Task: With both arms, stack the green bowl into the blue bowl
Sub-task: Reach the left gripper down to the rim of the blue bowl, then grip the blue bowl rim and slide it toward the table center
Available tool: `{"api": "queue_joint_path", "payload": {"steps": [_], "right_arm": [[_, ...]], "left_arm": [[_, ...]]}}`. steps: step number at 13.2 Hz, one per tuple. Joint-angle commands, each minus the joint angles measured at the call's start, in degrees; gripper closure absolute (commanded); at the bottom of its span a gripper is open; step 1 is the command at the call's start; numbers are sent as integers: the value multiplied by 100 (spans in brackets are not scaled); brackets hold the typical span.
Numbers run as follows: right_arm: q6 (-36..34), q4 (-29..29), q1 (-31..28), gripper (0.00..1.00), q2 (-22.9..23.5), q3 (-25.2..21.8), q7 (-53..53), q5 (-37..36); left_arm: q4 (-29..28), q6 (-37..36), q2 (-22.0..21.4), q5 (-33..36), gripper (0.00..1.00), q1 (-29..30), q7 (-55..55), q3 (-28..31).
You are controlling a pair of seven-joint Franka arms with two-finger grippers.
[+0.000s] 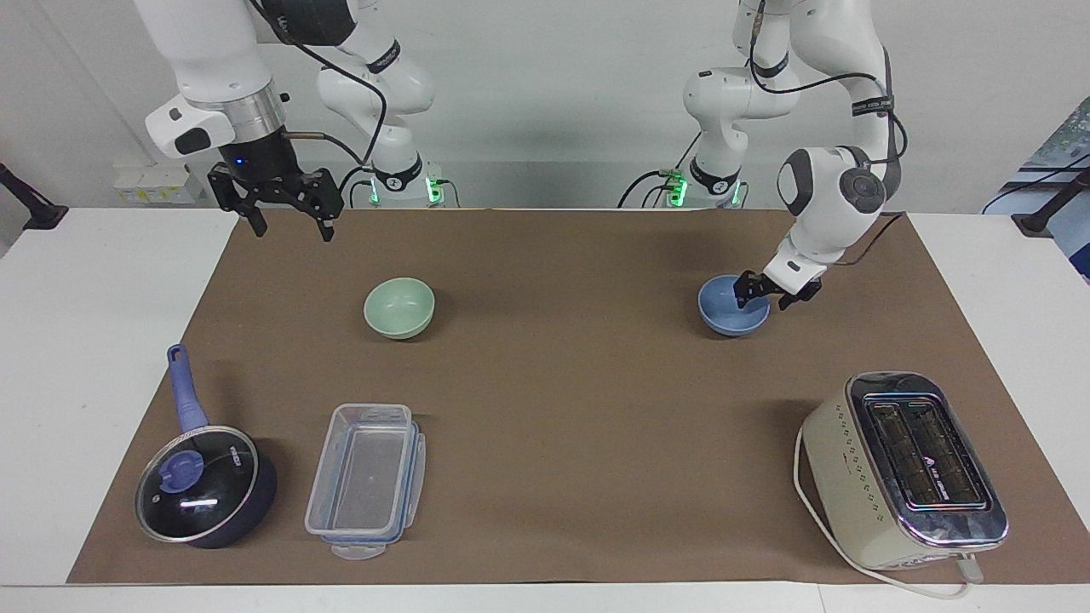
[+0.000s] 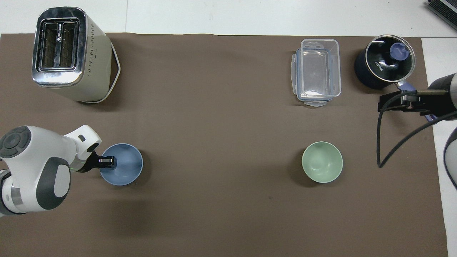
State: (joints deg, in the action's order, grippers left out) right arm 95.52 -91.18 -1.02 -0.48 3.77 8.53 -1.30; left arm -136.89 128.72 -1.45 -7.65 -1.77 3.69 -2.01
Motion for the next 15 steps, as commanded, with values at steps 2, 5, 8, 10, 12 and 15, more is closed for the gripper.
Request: {"api": "queue_joint_path", "payload": {"steps": [2, 5, 8, 10, 12, 15], "right_arm": [[239, -330, -21, 0, -57, 10, 79, 86], [265, -409, -29, 0, -57, 1, 44, 86], [485, -533, -29, 0, -75, 1, 44, 86], [485, -533, -29, 0, -75, 10, 44, 86], [494, -637, -29, 0, -66, 10, 35, 86], [520, -708, -21, 0, -75, 10, 44, 86]], "left_arm": [[161, -213, -101, -245, 100, 10, 10, -1], [872, -1189, -136, -254, 100, 1, -245, -10], [1164, -1454, -233, -394, 100, -165, -797, -71], [1156, -1393, -251, -456, 100, -542, -1141, -89], [1086, -1332, -329, -893, 100, -841, -1256, -98], [884, -886, -339, -1001, 100, -1508, -1798, -98]]}}
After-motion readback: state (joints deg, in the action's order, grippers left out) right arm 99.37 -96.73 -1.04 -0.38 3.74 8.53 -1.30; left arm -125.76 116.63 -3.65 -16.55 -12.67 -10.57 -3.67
